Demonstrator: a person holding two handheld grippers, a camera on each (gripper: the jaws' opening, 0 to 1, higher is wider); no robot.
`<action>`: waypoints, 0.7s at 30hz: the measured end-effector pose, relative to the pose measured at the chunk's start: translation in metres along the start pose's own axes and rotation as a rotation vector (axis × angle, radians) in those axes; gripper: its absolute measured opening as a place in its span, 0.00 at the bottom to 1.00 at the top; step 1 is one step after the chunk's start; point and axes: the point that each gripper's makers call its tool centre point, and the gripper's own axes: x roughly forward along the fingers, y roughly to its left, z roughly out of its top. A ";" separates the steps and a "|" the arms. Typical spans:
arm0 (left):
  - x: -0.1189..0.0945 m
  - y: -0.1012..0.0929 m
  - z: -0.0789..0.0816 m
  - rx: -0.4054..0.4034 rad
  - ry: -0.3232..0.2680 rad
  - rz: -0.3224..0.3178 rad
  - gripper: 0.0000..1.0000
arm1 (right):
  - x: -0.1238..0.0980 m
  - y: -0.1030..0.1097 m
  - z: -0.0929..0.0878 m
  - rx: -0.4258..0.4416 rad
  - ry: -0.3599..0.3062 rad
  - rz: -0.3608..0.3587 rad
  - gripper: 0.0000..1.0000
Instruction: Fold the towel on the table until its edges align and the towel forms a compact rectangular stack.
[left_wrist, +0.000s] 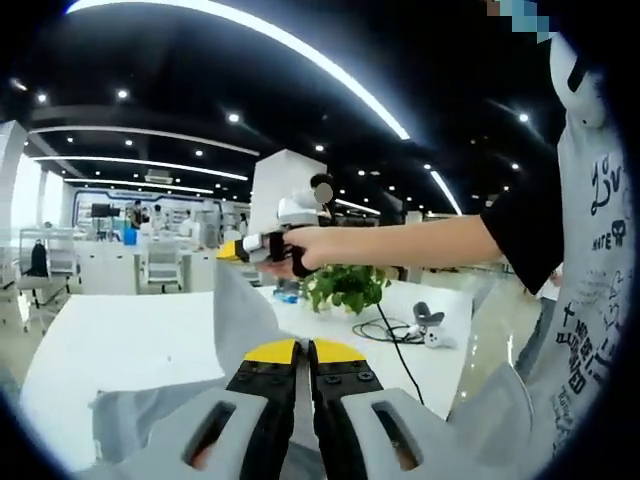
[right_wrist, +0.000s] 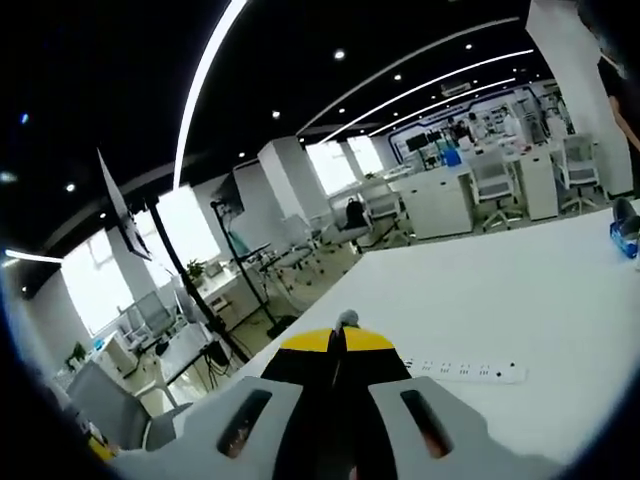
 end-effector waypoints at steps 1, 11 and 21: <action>-0.002 0.002 -0.001 -0.003 0.000 0.007 0.04 | 0.004 0.004 -0.001 -0.005 0.003 0.008 0.00; -0.025 0.031 -0.018 -0.038 0.012 0.086 0.04 | 0.031 0.019 -0.019 -0.012 0.040 0.035 0.00; -0.039 0.048 -0.035 -0.055 0.038 0.133 0.04 | 0.052 0.030 -0.034 -0.011 0.070 0.059 0.00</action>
